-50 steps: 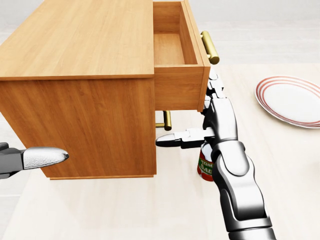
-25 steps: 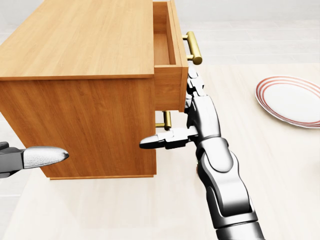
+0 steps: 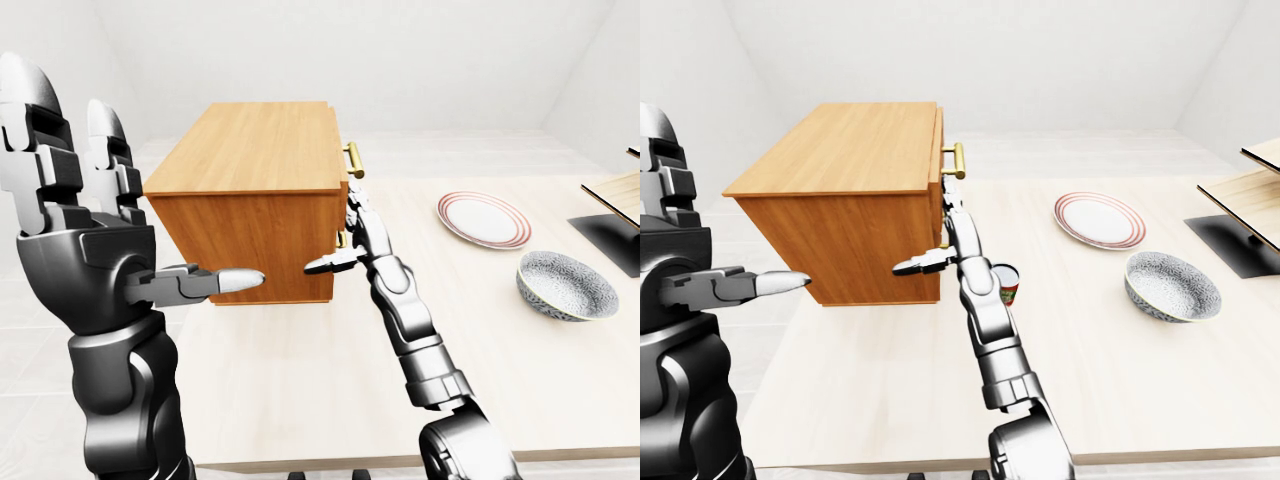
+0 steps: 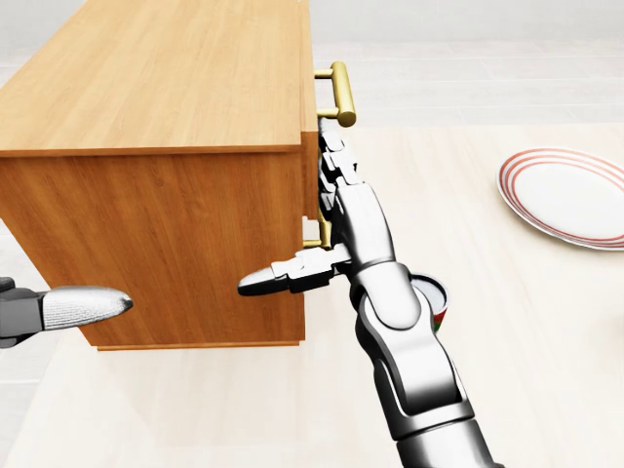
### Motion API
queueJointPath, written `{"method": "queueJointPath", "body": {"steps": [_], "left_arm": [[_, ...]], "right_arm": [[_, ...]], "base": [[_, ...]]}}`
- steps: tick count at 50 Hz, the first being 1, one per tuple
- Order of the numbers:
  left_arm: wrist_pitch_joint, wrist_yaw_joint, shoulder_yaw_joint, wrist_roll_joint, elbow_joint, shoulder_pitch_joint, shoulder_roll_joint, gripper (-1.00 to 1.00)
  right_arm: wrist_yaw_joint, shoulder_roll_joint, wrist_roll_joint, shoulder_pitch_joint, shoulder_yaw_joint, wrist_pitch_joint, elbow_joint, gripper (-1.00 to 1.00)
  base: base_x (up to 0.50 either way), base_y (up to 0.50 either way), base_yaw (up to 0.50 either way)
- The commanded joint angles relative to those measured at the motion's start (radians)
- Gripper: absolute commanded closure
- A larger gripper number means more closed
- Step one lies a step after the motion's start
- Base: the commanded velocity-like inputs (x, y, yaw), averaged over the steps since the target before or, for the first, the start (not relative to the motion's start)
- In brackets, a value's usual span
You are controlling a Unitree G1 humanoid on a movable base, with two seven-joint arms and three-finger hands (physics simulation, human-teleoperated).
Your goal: Close the top drawer of the cabinet.
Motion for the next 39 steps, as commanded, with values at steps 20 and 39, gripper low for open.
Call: {"method": "queueJointPath", "body": {"steps": [20,39], "left_arm": [[0.000,-0.003,0.012,-0.024,0.011,-0.011,-0.002,-1.00],[0.000,0.003,0.009,-0.037,0.017,-0.007,0.005,-1.00]], "right_arm": [[0.062,0.069,0.044,-0.075,0.061,0.000,0.075,-1.00],[0.075,0.078,0.045,-0.093,0.059,-0.006,0.102,-1.00]], "base": [[0.00,0.00,0.00],[0.00,0.00,0.00]]}}
